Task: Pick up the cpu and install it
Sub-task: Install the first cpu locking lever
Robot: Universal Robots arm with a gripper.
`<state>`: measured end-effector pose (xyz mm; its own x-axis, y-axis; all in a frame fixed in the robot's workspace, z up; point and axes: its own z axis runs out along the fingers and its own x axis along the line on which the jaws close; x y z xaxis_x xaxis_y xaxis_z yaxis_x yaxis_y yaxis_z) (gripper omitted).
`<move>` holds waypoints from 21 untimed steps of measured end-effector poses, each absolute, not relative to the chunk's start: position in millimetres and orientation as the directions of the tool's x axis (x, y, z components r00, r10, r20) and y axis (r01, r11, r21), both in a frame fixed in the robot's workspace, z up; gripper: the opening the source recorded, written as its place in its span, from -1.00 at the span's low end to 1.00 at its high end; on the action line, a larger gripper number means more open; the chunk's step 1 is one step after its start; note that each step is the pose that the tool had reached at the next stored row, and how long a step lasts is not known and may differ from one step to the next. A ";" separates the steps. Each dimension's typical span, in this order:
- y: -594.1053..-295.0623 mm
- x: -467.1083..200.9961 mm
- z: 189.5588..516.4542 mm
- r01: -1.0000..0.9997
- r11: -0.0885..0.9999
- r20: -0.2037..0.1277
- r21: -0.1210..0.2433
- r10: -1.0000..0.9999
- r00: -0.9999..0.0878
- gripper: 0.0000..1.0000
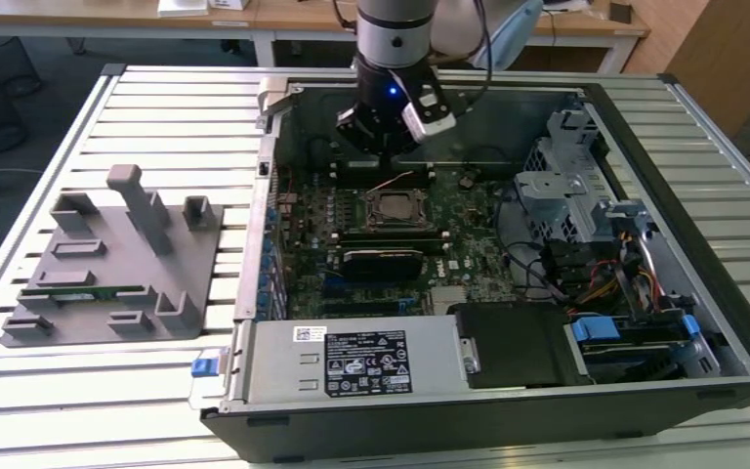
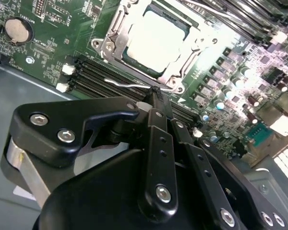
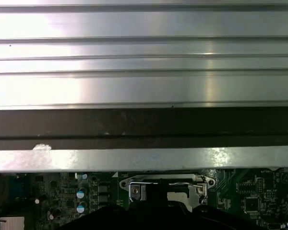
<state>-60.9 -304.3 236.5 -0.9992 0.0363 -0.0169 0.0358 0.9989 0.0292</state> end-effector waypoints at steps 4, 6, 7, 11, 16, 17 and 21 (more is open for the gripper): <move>-304.3 -55.8 233.3 0.035 0.999 -0.017 0.029 0.036 -0.999 -0.79; -304.3 -53.6 232.2 0.035 0.999 -0.017 0.029 0.036 -0.999 -0.79; -304.2 -52.6 231.7 0.035 0.999 -0.017 0.029 0.036 -0.999 -0.79; -303.9 -49.3 230.1 0.035 0.999 -0.017 0.029 0.035 -0.999 -0.79; -303.4 -45.8 228.5 0.035 0.999 -0.017 0.029 0.035 -0.999 -0.79; -303.3 -44.9 228.2 0.035 0.999 -0.017 0.029 0.035 -0.999 -0.79; -301.9 -43.1 227.3 0.035 0.999 -0.017 0.029 0.035 -0.999 -0.79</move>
<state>-43.1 -301.9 227.3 -0.9992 0.0352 -0.0170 0.0347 0.9990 0.0290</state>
